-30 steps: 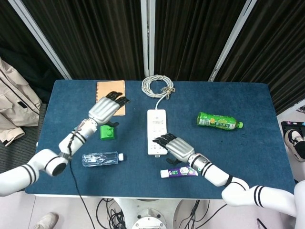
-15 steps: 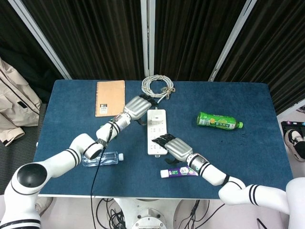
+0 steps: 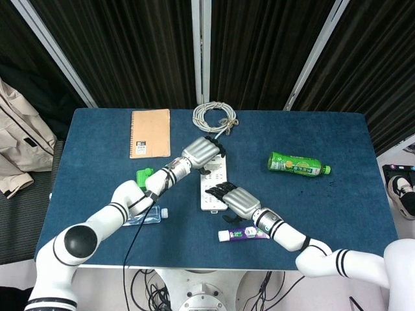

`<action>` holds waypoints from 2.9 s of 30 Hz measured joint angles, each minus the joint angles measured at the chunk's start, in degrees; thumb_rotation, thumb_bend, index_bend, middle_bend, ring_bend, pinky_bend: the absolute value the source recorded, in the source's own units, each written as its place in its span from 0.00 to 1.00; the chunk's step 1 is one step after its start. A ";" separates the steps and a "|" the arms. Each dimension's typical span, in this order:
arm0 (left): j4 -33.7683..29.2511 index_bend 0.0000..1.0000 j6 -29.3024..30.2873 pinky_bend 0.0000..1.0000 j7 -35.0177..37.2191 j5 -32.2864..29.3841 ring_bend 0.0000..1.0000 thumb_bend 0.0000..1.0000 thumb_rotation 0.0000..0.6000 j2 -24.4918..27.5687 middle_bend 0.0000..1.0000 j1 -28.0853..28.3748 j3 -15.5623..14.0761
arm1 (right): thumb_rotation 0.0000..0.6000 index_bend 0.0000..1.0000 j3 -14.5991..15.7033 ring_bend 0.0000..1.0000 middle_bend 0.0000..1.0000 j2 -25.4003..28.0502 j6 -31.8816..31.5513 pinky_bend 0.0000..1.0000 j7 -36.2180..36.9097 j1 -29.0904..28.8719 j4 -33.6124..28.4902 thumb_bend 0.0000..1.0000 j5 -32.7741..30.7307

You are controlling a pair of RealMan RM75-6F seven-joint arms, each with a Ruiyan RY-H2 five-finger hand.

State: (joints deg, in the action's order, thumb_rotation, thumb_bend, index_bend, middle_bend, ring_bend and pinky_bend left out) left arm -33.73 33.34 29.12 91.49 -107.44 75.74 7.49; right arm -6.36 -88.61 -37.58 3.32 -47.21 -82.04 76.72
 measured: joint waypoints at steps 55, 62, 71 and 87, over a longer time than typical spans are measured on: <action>19.51 0.64 8.76 0.91 8.78 4.09 0.76 0.53 1.00 -7.61 0.77 0.30 -11.82 | 1.00 0.01 1.20 0.00 0.11 -0.82 -0.40 0.00 0.25 -1.13 0.64 0.33 -2.12; 19.01 0.64 10.17 0.91 7.61 3.81 0.76 0.54 1.00 -7.20 0.77 0.13 -11.69 | 1.00 0.01 1.25 0.00 0.11 -0.93 -0.46 0.00 0.30 -1.18 0.66 0.33 -2.13; 18.47 0.66 11.27 0.91 5.69 3.75 0.76 0.54 1.00 -6.88 0.77 -0.38 -11.86 | 1.00 0.01 1.19 0.00 0.11 -0.86 -0.42 0.00 0.05 -1.30 0.49 0.33 -2.50; 18.90 0.65 13.54 0.91 4.17 3.51 0.76 0.54 1.00 -6.82 0.77 -1.74 -11.87 | 1.00 0.01 1.13 0.00 0.11 -1.22 -0.40 0.00 -0.98 -1.47 0.39 0.33 -3.53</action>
State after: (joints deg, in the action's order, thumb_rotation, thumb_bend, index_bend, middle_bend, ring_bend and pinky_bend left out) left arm -14.82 46.88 33.29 95.00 -114.26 74.00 -4.37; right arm -5.24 -89.83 -37.98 2.34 -48.68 -81.65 73.19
